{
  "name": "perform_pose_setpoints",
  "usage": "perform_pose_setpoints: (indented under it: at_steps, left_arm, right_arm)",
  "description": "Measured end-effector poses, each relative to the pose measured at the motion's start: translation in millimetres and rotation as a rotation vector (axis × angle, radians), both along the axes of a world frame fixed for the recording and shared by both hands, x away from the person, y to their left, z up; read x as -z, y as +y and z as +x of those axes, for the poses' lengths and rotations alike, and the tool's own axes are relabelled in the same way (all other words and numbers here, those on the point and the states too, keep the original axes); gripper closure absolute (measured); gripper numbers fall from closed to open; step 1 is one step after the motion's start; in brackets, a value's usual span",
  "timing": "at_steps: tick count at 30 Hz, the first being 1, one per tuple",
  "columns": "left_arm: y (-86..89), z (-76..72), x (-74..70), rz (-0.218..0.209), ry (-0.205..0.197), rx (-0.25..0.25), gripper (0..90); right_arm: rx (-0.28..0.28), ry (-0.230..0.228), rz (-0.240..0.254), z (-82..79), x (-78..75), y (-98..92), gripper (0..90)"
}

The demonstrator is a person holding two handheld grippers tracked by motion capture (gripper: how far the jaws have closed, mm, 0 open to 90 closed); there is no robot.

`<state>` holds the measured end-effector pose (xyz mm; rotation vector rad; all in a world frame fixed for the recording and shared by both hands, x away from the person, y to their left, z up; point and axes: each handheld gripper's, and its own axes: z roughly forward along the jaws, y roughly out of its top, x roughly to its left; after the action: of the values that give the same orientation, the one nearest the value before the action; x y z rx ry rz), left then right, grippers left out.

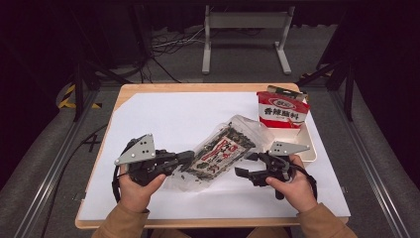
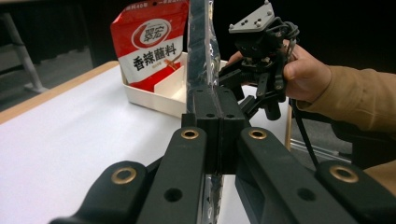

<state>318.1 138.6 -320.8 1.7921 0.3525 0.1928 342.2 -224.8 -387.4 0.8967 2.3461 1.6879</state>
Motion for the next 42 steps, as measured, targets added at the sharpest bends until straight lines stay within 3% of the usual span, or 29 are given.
perform_pose_setpoints:
  at_steps: [6,10,14,19,23,26,27,33,35,37,42]
  left_arm:
    - [1.3,0.5,0.4,-0.034,-0.001,0.021,90.0]
    - [2.6,1.8,-0.6,-0.045,-0.007,0.047,90.0]
    - [4.4,3.8,0.5,-0.076,0.009,0.072,89.7]
    - [5.3,4.7,1.0,-0.074,0.011,0.079,89.7]
    - [6.4,7.5,3.5,-0.079,0.028,0.087,89.7]
    - [6.8,8.9,5.4,-0.078,0.040,0.087,89.7]
    - [6.3,9.8,6.7,-0.071,0.050,0.089,89.7]
    - [3.8,12.2,10.5,-0.048,0.067,0.092,89.8]
    - [3.5,13.5,12.7,-0.038,0.078,0.085,89.8]
    - [3.0,14.4,14.5,-0.036,0.087,0.081,89.8]
    - [0.8,16.8,18.9,-0.010,0.097,0.080,89.8]
  right_arm:
    - [-0.002,-0.040,0.029,-1.3,-5.1,0.8,28.6]
    - [0.009,-0.027,0.087,-4.0,-10.4,-1.7,31.4]
    - [0.023,-0.054,0.117,-7.1,-16.5,-4.9,35.1]
    - [0.013,-0.105,0.165,-10.7,-24.9,-10.4,38.2]
    - [-0.011,-0.118,0.230,-12.9,-29.8,-15.3,40.3]
    - [-0.021,-0.142,0.236,-15.3,-33.3,-16.9,43.3]
    - [-0.018,-0.152,0.241,-16.7,-35.4,-18.7,48.0]
    - [-0.030,-0.158,0.275,-19.9,-40.0,-23.2,56.5]
    - [-0.034,-0.171,0.256,-22.2,-42.9,-23.9,65.6]
    - [-0.053,-0.170,0.239,-22.8,-44.7,-24.9,68.2]
    - [-0.064,-0.181,0.204,-24.1,-47.5,-24.2,68.2]
